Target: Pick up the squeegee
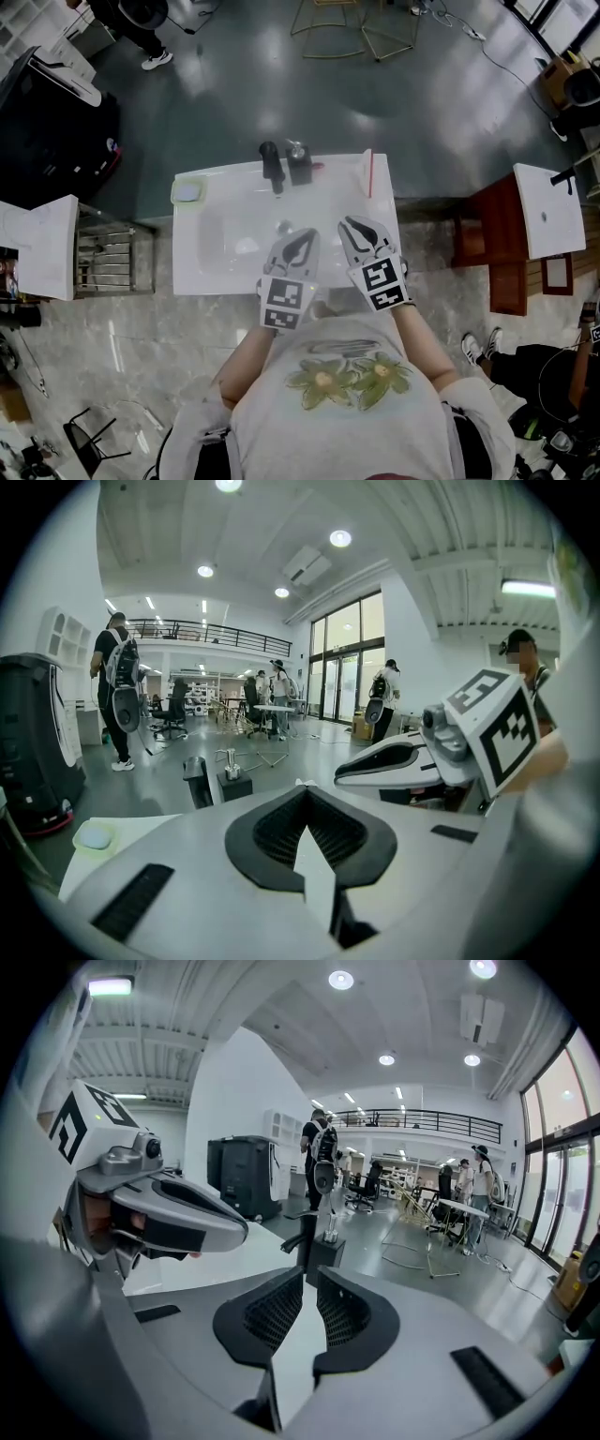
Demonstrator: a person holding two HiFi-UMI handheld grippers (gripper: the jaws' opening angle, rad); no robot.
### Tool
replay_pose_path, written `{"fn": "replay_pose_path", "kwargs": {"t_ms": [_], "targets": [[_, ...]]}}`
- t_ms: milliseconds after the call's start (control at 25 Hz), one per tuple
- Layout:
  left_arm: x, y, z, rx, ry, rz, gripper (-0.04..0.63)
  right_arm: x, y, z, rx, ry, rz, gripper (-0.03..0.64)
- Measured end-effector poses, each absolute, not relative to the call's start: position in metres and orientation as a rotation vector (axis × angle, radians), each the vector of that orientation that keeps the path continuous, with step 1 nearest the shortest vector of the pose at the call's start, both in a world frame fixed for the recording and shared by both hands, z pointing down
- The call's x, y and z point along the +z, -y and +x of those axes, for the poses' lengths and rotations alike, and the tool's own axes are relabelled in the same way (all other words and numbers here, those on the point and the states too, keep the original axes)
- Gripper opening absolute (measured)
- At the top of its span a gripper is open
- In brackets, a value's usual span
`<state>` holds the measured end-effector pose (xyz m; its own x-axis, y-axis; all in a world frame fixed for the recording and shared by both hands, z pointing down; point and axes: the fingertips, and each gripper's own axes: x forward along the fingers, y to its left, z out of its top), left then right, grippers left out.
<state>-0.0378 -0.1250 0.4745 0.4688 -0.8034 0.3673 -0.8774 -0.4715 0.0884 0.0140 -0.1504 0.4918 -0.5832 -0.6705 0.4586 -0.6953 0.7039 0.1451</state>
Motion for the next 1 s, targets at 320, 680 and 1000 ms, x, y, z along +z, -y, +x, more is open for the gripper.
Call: {"fn": "replay_pose_path", "kwargs": {"t_ms": [320,680,1000], "targets": [[0.488,0.138,-0.039,0.442,1.436,2.425,0.009,0.504,0.183,0.019,0.026,2.393,1.016,0.026],[0.494,0.156,-0.046,0.471,1.451,2.398,0.009,0.51,0.214,0.021,-0.019,2.353,0.997,0.026],[0.493,0.173,-0.051,0.487,1.455,2.392,0.009,0.525,0.232,0.02,-0.039,2.295,0.917,0.087]]}}
